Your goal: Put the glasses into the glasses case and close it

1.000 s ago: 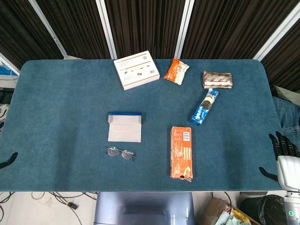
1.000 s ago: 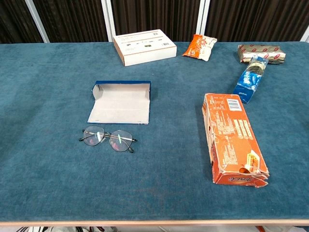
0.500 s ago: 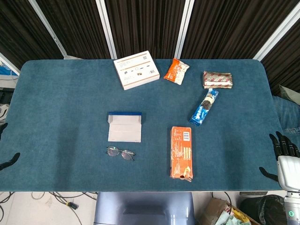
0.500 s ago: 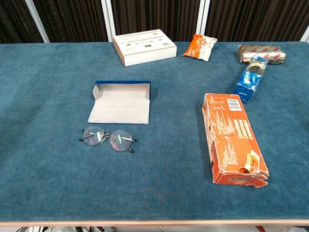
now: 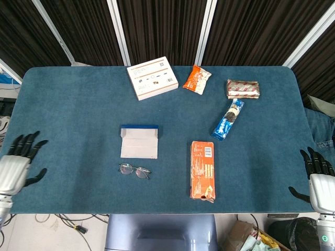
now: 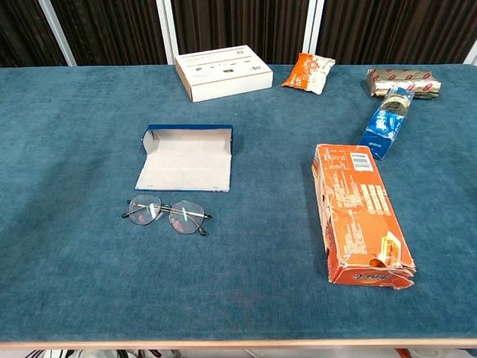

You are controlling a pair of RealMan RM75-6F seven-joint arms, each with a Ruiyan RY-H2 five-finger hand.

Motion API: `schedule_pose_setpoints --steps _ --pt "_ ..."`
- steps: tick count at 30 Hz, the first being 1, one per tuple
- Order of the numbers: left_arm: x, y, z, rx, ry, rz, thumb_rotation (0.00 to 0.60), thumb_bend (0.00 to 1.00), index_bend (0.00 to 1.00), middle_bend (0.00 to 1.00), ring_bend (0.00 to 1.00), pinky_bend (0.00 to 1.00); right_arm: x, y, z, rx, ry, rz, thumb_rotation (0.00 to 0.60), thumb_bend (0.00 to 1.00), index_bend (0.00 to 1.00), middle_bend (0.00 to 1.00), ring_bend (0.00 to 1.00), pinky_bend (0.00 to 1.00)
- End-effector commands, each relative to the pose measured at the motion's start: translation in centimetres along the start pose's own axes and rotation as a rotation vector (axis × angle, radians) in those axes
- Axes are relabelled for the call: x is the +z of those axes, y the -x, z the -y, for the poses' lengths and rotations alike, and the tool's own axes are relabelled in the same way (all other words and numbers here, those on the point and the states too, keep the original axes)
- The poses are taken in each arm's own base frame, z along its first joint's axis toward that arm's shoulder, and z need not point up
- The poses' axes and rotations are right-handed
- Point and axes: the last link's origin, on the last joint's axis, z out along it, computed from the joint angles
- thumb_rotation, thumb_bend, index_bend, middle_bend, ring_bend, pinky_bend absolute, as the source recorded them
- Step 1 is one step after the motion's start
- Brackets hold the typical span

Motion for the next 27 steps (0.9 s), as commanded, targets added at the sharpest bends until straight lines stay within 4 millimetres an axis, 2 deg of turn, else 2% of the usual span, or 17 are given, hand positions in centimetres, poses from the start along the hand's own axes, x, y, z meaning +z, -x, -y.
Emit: schedule_pose_setpoints --steps 1,5,12,18,24,27 --pt "3.8 -0.3 -3.9 0.042 0.12 0.097 0.6 0.26 0.19 0.0 0.0 0.0 0.0 0.0 0.0 0.001 0.002 0.001 0.6 0.12 0.05 0.0 0.08 0.16" --pt "6.8 1.2 -6.9 0.04 0.167 0.207 0.6 0.26 0.22 0.0 0.0 0.0 0.0 0.0 -0.1 0.005 0.01 0.002 0.6 0.12 0.05 0.0 0.08 0.16" --pt "10.0 4.4 -11.7 0.02 0.208 0.274 0.6 0.31 0.27 0.0 0.0 0.0 0.0 0.0 -0.2 0.011 0.022 0.008 0.6 0.12 0.05 0.0 0.08 0.16" --pt "11.2 7.3 -15.5 0.005 0.244 0.327 0.6 0.31 0.3 0.0 0.0 0.0 0.1 0.0 -0.3 0.012 0.029 0.012 0.6 0.12 0.05 0.0 0.08 0.16" --pt "11.9 8.8 -19.3 0.056 0.291 0.291 0.6 0.31 0.35 0.0 0.0 0.0 0.1 0.0 -0.5 0.019 0.039 0.016 0.6 0.12 0.05 0.0 0.08 0.16" --pt "12.1 9.8 -20.1 0.081 0.27 0.29 0.6 0.31 0.37 0.0 0.0 0.0 0.2 0.0 -0.5 0.022 0.039 0.017 0.6 0.12 0.05 0.0 0.08 0.16"
